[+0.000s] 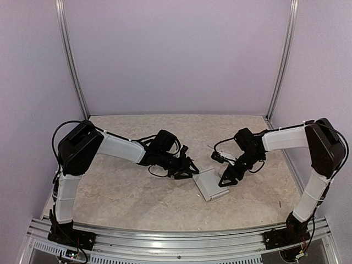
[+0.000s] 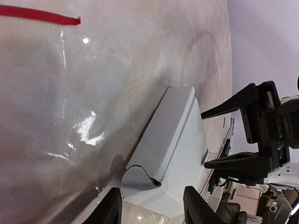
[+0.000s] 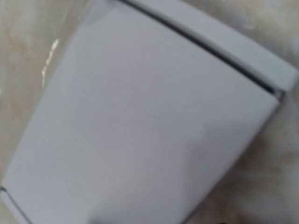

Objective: Fold the paper box

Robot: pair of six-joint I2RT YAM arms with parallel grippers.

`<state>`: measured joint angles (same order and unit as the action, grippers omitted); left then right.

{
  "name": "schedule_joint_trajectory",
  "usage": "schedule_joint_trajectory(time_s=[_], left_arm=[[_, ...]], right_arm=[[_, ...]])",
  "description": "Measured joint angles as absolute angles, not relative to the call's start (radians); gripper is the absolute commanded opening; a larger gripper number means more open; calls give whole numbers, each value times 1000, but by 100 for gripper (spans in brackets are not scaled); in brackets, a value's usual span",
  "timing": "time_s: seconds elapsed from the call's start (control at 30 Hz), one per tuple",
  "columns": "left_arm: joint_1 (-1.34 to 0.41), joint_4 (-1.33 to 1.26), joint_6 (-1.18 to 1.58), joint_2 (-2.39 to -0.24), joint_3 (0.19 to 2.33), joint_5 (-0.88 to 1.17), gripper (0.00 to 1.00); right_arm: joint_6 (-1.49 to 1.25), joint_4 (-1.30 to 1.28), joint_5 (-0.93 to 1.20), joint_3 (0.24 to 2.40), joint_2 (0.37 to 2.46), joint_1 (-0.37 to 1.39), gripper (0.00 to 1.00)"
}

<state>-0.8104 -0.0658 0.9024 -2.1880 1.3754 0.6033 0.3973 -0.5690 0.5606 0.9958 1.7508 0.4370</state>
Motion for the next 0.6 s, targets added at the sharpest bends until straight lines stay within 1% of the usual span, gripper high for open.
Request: schedule_joint_trajectory(time_s=[0.1,0.2,0.3,0.37,0.4,0.47,0.57,0.6], left_arm=[[-794,-67,894,-2223,1419,618,39],[-765,-65,885,-2263,1478,625,39],[-730,-59,865,-2289,1533,619,43],[-709,-58,855,-2286,1532,613,45],[-700,-64,855,-2280,1517,609,46],[-686,-92,863,-2239,1418,598,48],[-694,-193,912,-2111,1189,603,51],[-704,-202,924,-2080,1143,602,51]], right_arm=[[397,-572,558,996,1760,438,57],[395,-574,552,1001,1761,438,57],[392,-575,546,1005,1763,438,57],[391,-579,542,1009,1764,438,58],[390,-579,538,1010,1764,438,59],[388,-579,536,1010,1763,438,60],[387,-579,533,1010,1762,438,61],[387,-578,533,1010,1761,438,61]])
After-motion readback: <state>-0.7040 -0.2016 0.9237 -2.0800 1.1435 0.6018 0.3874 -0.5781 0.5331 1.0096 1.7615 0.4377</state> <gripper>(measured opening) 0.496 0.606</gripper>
